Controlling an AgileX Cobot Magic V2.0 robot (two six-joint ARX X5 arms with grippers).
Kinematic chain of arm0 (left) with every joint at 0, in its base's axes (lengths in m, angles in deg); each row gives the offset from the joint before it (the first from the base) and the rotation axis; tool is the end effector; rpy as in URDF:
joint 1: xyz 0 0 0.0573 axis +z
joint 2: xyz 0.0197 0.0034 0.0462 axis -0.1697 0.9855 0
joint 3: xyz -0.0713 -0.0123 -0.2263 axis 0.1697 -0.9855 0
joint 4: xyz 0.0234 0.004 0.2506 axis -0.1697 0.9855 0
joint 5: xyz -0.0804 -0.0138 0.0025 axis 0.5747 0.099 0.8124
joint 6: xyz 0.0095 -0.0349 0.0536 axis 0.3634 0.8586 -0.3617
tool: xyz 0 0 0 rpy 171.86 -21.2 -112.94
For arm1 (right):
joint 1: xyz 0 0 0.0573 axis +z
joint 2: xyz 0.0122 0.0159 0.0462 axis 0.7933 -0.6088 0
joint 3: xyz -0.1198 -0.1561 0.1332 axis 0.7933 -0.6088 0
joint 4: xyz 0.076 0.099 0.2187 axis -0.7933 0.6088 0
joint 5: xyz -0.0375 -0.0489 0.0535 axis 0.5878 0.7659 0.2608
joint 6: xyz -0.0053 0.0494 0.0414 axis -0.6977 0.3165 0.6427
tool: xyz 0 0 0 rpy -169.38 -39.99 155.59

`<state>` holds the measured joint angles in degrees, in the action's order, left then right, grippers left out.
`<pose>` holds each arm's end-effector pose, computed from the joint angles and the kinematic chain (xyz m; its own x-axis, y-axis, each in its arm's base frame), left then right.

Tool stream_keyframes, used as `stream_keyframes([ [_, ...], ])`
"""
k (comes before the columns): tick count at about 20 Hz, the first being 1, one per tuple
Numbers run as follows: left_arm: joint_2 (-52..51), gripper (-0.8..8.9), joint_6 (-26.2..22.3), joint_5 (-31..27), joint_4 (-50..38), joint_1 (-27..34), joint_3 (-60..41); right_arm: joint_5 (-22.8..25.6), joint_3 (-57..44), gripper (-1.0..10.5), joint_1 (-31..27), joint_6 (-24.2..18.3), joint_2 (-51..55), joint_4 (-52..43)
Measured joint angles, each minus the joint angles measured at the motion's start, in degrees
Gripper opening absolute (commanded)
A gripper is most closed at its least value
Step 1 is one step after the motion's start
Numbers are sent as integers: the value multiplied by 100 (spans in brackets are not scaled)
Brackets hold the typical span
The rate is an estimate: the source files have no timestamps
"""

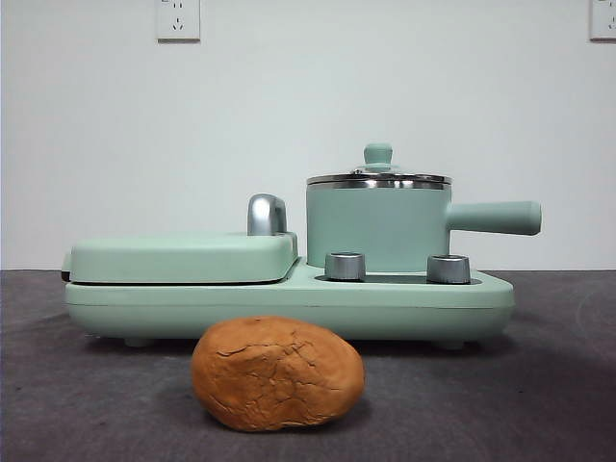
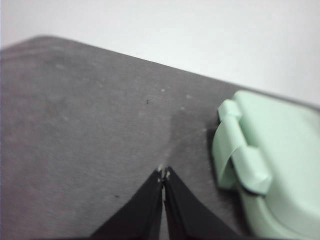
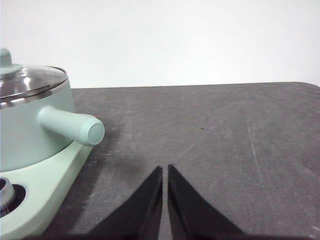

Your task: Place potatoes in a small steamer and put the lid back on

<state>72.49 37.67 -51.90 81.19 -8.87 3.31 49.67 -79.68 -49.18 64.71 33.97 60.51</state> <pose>0.1381 0.0024 0.1593 0.9943 0.0197 -0.1052 -0.0487 0.9585 -0.2808 0.1396 0.0069 0.1652 0.9993 0.0334 -0.0191 -0.0315 0.9954 0.0906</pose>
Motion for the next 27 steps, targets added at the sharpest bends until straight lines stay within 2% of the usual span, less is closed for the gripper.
stream_keyframes([
  [4,0,6,942,87,-334,0,0,-4,0,16,0,203,0,-120],
  [6,0,6,1196,181,-658,0,0,-31,0,16,0,361,0,-221],
  [11,0,6,1432,374,-1694,0,0,-452,0,16,0,804,0,-831],
  [15,-2,6,1471,463,-2509,0,15,-579,13,15,2,1331,0,-1637],
  [18,2,7,1475,466,-2402,0,219,-581,245,15,0,1593,0,-1598],
  [22,131,8,1480,470,-2238,0,887,-656,758,15,0,1716,-15,-1582],
  [27,708,9,1469,702,-1128,-2,2090,-820,1718,15,0,1751,-319,-957],
])
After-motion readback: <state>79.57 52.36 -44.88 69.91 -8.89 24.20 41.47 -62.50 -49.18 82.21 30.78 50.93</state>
